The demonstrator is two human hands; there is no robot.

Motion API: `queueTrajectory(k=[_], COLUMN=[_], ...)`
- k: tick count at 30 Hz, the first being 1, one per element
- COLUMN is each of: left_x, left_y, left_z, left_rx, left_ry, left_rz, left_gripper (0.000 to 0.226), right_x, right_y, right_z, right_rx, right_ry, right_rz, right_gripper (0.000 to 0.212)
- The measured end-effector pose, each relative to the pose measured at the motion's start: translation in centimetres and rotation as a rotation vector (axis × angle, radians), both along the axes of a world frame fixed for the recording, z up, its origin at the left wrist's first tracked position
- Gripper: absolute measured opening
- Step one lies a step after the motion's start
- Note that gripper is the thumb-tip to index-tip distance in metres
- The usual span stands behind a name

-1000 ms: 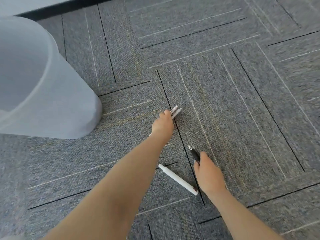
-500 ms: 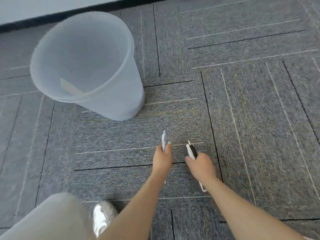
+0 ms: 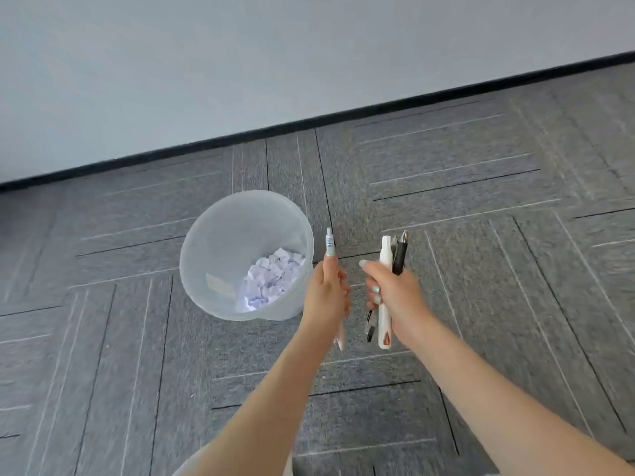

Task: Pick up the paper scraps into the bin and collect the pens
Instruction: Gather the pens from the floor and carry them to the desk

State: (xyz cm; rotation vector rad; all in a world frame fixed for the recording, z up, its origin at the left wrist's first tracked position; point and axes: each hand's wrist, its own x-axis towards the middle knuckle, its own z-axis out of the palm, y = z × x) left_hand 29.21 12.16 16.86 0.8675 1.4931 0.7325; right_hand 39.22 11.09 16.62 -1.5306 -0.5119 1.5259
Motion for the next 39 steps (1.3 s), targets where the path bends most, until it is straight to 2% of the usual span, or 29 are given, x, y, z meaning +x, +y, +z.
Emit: queueTrajectory(k=[10, 13, 16, 20, 27, 32, 39], left_x=[1.9, 4.1, 7.3, 12.0, 20.4, 26.5, 35.9], left_y=[-0.6, -1.4, -2.3, -3.9, -10.8, -16.6, -27.2], left_z=[33.3, 41.4, 47.1, 52.1, 57.4, 58.9, 62.0], left_rx=[0.019, 0.033, 0.047, 0.034, 0.017, 0.006, 0.191], left_ry=[-0.101, -0.118, -0.12, -0.149, -0.167, -0.175, -0.157], left_rz=[-0.158, -0.196, -0.272, -0.477, -0.958, -1.207, -1.503], left_gripper=[0.032, 0.028, 0.025, 0.02, 0.016, 0.015, 0.022], right_x=[2.6, 5.1, 7.7, 10.7, 17.3, 22.4, 28.3], right_y=[-1.3, -3.2, -5.4, -8.6, -18.2, -27.5, -40.3], right_z=[33.0, 40.5, 46.1, 51.0, 57.6, 60.7, 63.2], right_rx=[0.04, -0.017, -0.044, -0.061, -0.026, 0.037, 0.154], right_ry=[-0.003, -0.031, -0.066, -0.144, -0.118, -0.126, -0.18], right_rz=[-0.086, -0.181, -0.265, -0.424, -1.002, -1.386, -1.727], right_gripper=[0.031, 0.029, 0.03, 0.026, 0.033, 0.027, 0.022])
